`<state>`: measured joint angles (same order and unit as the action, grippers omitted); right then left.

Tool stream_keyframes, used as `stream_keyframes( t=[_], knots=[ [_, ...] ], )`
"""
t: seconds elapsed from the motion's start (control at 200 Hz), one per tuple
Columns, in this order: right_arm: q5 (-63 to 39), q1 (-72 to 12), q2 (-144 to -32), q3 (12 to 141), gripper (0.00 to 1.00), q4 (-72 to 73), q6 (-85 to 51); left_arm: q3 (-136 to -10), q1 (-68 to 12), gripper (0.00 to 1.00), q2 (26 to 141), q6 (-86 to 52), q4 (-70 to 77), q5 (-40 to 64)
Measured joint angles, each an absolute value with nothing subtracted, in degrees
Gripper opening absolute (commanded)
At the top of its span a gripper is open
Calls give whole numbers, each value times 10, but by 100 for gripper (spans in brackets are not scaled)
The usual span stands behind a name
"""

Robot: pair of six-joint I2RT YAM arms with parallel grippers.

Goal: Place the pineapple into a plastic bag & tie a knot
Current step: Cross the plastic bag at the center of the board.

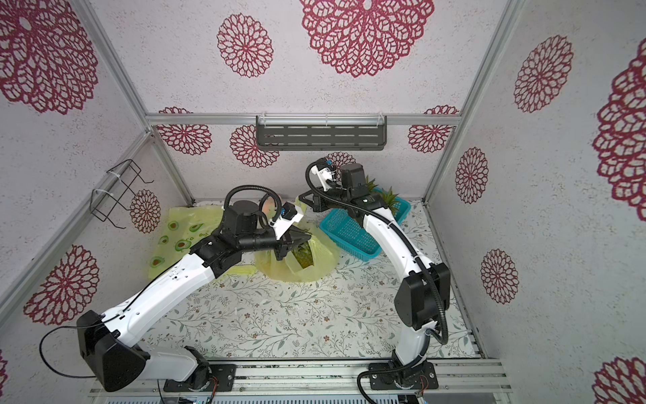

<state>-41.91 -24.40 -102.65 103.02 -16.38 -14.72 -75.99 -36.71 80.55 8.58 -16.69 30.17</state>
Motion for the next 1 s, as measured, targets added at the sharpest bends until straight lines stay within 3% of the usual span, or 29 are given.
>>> stream_keyframes(
  t=[0.21, 0.505, 0.776, 1.001],
  knots=[
    [-405, -235, -1006, 989, 0, -153, -147, -742, -358, 0, 796, 61, -137, 260],
    [-394, -228, -885, 881, 0, -111, -169, -713, -317, 0, 787, -7, -90, 215],
    [-394, -255, -774, 732, 0, -29, -214, -699, -307, 0, 787, -54, -38, 218],
    [-372, -291, -746, 668, 0, 28, -250, -685, -303, 0, 789, -81, -22, 221]
  ],
)
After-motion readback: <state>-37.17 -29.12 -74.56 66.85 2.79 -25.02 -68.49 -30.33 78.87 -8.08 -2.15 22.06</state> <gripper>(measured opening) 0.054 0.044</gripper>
